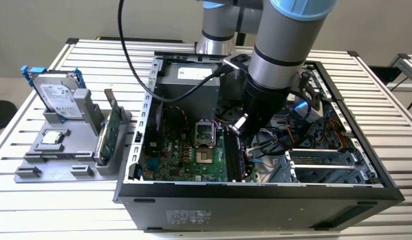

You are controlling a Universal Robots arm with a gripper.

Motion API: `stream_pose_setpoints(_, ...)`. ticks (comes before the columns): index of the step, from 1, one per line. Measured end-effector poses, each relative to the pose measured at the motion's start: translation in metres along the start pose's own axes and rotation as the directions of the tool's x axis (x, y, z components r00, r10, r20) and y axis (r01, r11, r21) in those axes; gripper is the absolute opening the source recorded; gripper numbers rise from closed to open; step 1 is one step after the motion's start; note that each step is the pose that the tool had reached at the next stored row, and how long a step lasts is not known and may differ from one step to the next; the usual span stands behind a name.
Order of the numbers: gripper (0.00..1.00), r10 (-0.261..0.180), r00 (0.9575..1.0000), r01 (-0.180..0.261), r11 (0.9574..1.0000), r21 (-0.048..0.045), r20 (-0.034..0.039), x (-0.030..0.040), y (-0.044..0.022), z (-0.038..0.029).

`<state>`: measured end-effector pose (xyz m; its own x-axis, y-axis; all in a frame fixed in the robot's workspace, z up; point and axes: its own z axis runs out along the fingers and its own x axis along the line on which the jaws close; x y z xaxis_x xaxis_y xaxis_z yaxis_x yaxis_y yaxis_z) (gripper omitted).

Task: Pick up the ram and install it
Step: 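Press down the ram until it locks into place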

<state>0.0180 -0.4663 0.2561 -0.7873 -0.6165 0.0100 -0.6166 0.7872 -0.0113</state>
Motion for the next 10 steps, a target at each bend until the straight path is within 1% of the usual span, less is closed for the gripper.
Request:
stream_pose_setpoints(3, 0.0, -0.038, 0.9993, 0.038, 0.9993, 0.0003, 0.0005, 0.0, 0.0, 0.0001)
stream_pose_setpoints(6, 0.0, -0.071, 0.9975, 0.071, 0.9975, 0.0001, 0.0014, 0.0, 0.0, 0.0002)
stream_pose_setpoints(8, 0.0, -0.091, 0.9958, 0.091, 0.9958, 0.0, 0.0019, 0.0, 0.0, 0.0002)
stream_pose_setpoints(10, 0.0, -0.116, 0.9933, 0.116, 0.9933, 0.0001, 0.0023, 0.0, 0.0, 0.0002)
